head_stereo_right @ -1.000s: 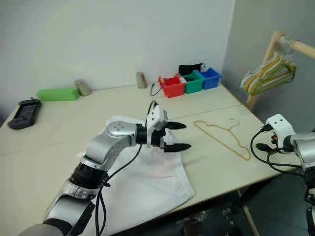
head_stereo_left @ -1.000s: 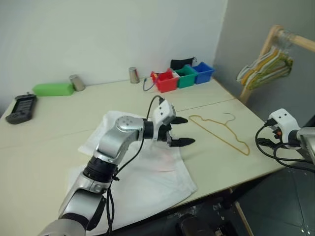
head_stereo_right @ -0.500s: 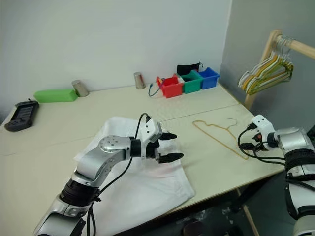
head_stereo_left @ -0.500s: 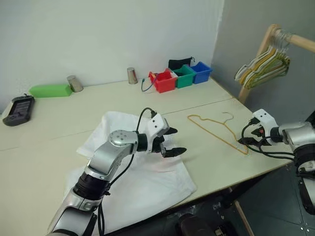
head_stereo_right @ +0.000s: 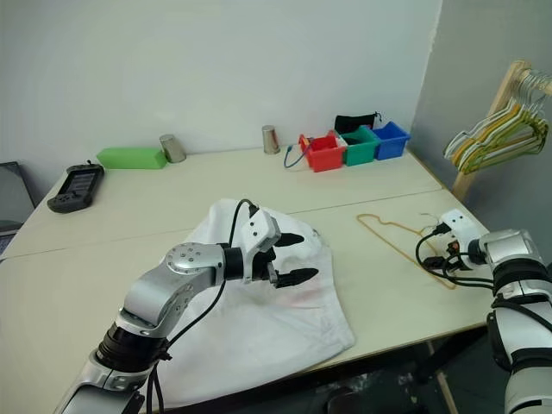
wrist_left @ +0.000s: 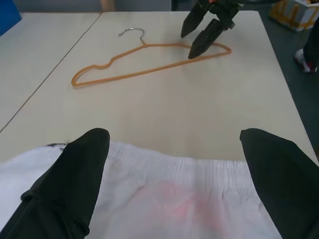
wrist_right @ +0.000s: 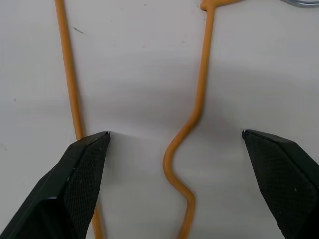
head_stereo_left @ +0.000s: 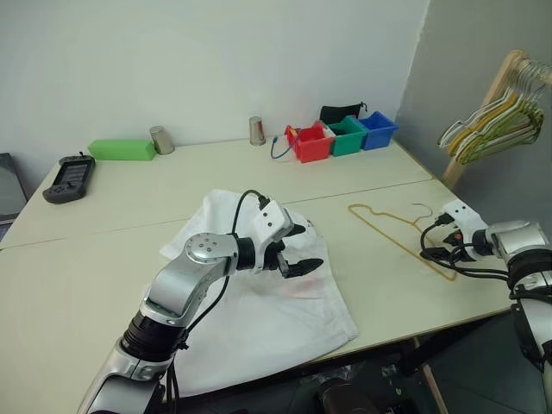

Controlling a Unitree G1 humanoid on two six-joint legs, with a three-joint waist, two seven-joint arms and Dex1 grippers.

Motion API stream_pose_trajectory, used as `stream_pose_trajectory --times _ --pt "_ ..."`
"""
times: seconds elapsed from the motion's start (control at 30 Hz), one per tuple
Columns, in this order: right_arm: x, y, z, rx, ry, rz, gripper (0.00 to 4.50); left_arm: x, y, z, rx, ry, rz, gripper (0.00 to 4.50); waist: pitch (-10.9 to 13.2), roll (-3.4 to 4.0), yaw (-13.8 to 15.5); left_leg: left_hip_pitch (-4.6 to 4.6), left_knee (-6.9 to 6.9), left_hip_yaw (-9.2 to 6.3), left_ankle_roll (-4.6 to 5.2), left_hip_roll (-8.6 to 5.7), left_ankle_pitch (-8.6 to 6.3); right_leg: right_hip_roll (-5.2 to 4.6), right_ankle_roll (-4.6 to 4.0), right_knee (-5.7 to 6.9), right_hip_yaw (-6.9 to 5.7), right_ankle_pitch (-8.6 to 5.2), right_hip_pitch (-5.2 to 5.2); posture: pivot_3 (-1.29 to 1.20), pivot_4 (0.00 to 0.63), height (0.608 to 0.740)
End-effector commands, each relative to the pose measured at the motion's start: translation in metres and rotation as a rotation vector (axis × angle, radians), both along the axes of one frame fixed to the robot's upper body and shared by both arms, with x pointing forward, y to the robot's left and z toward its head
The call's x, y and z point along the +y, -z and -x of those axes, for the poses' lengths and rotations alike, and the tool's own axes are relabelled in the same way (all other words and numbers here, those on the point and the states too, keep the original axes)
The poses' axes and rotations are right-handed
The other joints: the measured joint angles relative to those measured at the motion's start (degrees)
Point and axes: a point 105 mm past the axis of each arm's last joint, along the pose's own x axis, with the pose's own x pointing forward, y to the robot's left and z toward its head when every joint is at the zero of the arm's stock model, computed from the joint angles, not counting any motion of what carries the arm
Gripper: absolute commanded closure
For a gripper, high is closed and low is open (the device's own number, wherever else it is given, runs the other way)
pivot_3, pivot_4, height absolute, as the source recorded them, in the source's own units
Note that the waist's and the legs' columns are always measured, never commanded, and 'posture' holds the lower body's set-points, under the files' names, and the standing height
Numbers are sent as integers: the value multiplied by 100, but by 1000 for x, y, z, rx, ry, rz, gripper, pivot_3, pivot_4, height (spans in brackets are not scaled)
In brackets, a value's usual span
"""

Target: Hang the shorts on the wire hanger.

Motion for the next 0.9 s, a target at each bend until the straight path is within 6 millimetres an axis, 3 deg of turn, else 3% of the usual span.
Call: stream_pose_trajectory --times 0.03,0.6,0.9 --pt "-9 -6 0 -8 26 17 0 1 -14 0 -45 0 25 31 0 -1 15 1 0 0 0 0 0 0 0 0 -1 0 2 -157 15 740" --pt "-31 6 35 108 9 18 0 2 -16 -1 -47 21 11 31 0 -2 63 34 1 -3 0 0 0 0 25 -8 -6 -15 41 -180 13 740" --pt "-27 9 31 98 21 9 1897 2 -17 -2 -53 17 11 0 -3 -11 58 66 -4 -2 -1 2 -2 0 28 -19 -5 -17 75 -169 14 740"
